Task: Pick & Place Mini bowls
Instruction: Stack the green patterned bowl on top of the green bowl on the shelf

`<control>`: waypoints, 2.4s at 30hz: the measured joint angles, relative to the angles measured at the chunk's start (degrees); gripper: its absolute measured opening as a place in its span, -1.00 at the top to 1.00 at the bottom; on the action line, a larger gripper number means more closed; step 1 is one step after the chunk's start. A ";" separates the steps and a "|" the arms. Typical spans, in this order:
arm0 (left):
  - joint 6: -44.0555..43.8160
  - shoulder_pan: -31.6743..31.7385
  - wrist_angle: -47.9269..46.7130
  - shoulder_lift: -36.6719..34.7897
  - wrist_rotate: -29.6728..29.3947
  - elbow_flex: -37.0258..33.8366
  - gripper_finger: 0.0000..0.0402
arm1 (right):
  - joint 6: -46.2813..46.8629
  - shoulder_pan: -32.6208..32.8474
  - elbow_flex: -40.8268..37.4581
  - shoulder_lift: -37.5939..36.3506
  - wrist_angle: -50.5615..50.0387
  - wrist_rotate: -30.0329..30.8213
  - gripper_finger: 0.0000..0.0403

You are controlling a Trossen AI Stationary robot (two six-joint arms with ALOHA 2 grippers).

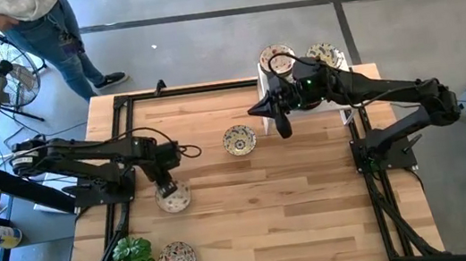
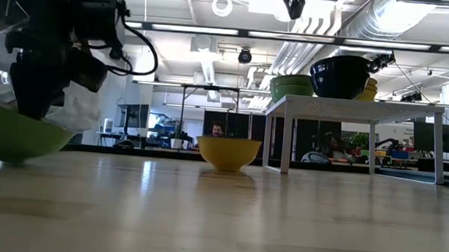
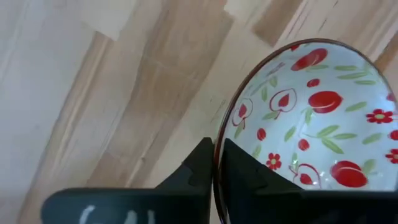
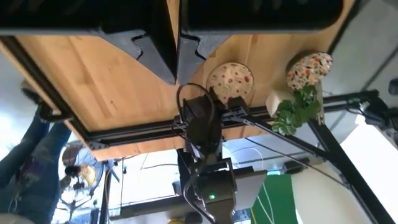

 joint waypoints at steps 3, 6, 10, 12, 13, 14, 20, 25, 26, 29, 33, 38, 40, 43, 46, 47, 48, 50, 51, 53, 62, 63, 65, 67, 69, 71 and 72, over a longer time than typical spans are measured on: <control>-3.81 0.00 1.30 0.02 1.03 1.57 0.93 | 2.98 0.65 0.00 -0.43 -0.75 0.26 1.00; -7.90 0.00 4.03 -0.02 1.28 3.98 0.96 | 3.53 3.08 0.00 -1.34 -1.24 2.83 1.00; -13.63 -0.02 11.95 1.62 1.97 6.23 0.95 | 5.03 8.24 0.00 -2.32 -2.84 8.47 1.00; -14.45 0.00 14.07 4.00 1.91 7.00 0.96 | 7.05 11.09 0.00 -2.46 -3.82 11.85 1.00; -14.48 -0.01 14.87 5.19 1.94 7.35 0.97 | 8.16 12.60 0.00 -2.58 -4.14 13.52 1.00; -14.43 -0.02 15.72 6.31 2.06 7.92 0.97 | 9.30 14.20 0.00 -2.70 -4.51 15.16 1.00; -14.64 -1.72 25.59 15.31 1.94 11.23 0.97 | 13.63 22.27 0.00 -2.80 -7.26 22.95 1.00; -20.74 -3.48 30.41 23.58 0.07 16.64 0.97 | 13.87 25.32 0.00 -2.80 -7.63 25.12 1.00; -21.85 -4.00 30.37 24.68 -1.04 17.60 0.97 | 13.68 25.70 0.00 -2.80 -7.64 25.09 1.00; -27.01 -5.71 31.81 27.95 -4.28 21.57 0.97 | 12.32 26.69 0.00 -2.80 -7.68 23.98 1.00; -30.93 -7.46 31.31 31.65 -9.22 25.51 0.97 | 11.20 27.75 0.00 -2.80 -8.12 21.36 1.00; -33.91 -8.44 30.10 35.02 -14.39 29.59 0.97 | 8.01 29.62 0.00 -2.80 -8.66 20.72 1.00; -35.49 -8.44 30.51 36.56 -14.95 30.55 0.97 | 7.31 29.86 0.00 -2.80 -9.03 20.09 1.00; -36.83 -8.33 29.99 38.49 -16.38 31.39 0.97 | 6.51 29.81 0.00 -2.80 -9.22 19.25 1.00; -36.97 -8.28 28.55 38.69 -16.58 31.67 0.97 | 5.72 29.77 0.00 -2.80 -9.25 18.42 1.00; -37.11 -8.28 28.75 38.64 -16.58 31.77 0.96 | 5.44 29.77 0.00 -2.80 -9.26 18.10 1.00; -37.20 -8.28 28.91 38.64 -16.54 31.88 0.96 | 5.09 29.78 0.00 -2.80 -9.26 17.86 1.00; -37.30 -8.30 28.48 38.62 -16.47 31.89 0.92 | 4.72 29.77 0.00 -2.80 -9.16 17.79 1.00; -37.32 -8.31 28.40 38.62 -16.58 31.88 0.89 | 4.64 29.75 0.00 -2.80 -9.18 17.79 1.00; -37.04 -8.28 28.53 38.61 -16.69 31.87 0.80 | 4.63 29.68 0.00 -2.87 -9.18 17.83 1.00; -32.85 -7.89 27.56 38.07 -9.55 31.87 0.34 | 4.60 29.16 0.00 -3.34 -9.16 19.56 1.00; -31.65 -7.90 26.62 37.17 -9.02 31.81 0.32 | 4.60 29.16 0.00 -3.40 -9.18 19.91 1.00; -29.56 -7.95 26.34 35.11 -9.51 31.85 0.31 | 4.59 29.16 0.00 -3.46 -9.12 20.06 1.00; -27.30 -7.96 24.69 32.93 -11.64 31.86 0.34 | 4.58 29.16 0.00 -3.48 -9.15 20.28 1.00; -24.97 -7.93 23.23 30.43 -13.73 31.82 0.39 | 4.60 29.16 0.00 -3.48 -9.23 20.78 1.00; -22.39 -7.91 22.39 27.86 -15.56 31.85 0.48 | 4.60 29.16 0.00 -3.48 -9.21 21.02 1.00; -21.39 -7.91 21.78 26.50 -16.77 31.85 0.55 | 4.58 29.16 0.00 -3.48 -9.21 21.23 1.00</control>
